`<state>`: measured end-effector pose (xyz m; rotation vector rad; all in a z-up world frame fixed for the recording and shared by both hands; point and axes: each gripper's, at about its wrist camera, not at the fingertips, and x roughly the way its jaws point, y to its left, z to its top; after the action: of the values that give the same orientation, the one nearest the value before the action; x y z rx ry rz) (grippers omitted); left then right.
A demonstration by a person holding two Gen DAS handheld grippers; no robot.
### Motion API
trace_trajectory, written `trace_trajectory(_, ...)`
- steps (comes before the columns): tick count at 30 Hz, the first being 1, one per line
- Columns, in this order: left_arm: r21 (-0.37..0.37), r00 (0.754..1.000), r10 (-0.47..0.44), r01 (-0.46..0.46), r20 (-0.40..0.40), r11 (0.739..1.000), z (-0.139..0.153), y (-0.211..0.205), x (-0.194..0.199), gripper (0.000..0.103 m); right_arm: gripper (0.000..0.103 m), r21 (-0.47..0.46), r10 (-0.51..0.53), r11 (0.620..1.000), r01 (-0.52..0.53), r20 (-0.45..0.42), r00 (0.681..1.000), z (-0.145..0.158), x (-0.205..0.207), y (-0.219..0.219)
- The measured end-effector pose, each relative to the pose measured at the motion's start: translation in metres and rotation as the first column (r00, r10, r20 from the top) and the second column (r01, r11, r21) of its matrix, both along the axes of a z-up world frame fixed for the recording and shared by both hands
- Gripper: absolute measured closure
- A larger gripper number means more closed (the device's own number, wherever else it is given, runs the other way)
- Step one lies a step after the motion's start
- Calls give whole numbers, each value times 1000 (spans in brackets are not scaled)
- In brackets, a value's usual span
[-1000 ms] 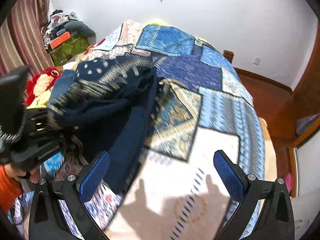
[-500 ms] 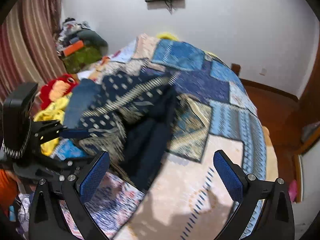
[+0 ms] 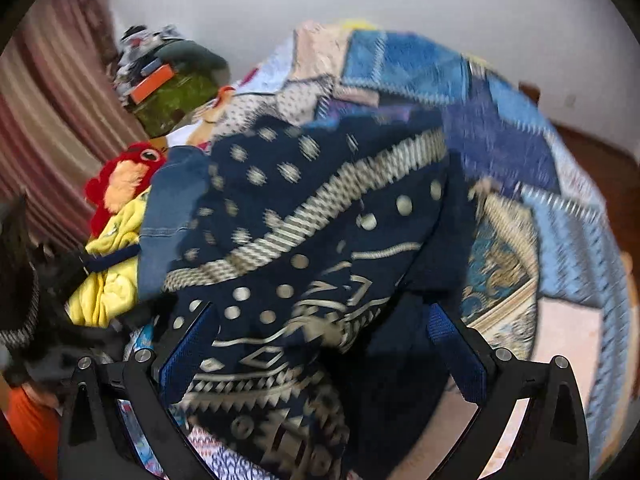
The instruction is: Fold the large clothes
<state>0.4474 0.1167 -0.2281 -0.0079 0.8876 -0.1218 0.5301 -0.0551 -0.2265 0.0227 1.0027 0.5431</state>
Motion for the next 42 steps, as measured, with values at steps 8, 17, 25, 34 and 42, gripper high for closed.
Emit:
trace_trajectory(8,-118,998,-54,51,-23,992,-24,1,-19,20,0,-22,-56,998,54,-84,995,-45,-1,-62)
trace_trajectory(17,-45,998,-62,60,-32,997,-16,-9,-45,20,0,-7,-136,991,136,-146,980,-48,-28,-111)
trace_trajectory(25,3,998,-13,13,56,1000,30,12,-48,20,0,104,-41,994,39,10,999,23,-51,-100)
trace_trajectory(34,-220,996,-68,53,-63,974,15,30,34,19,0,122,-5,992,7,-22,1000,8,2,-46)
trace_trajectory(42,-436,992,-82,30,-101,899,-24,41,94,9,0,221,-1,975,40,-175,985,-54,71,-41)
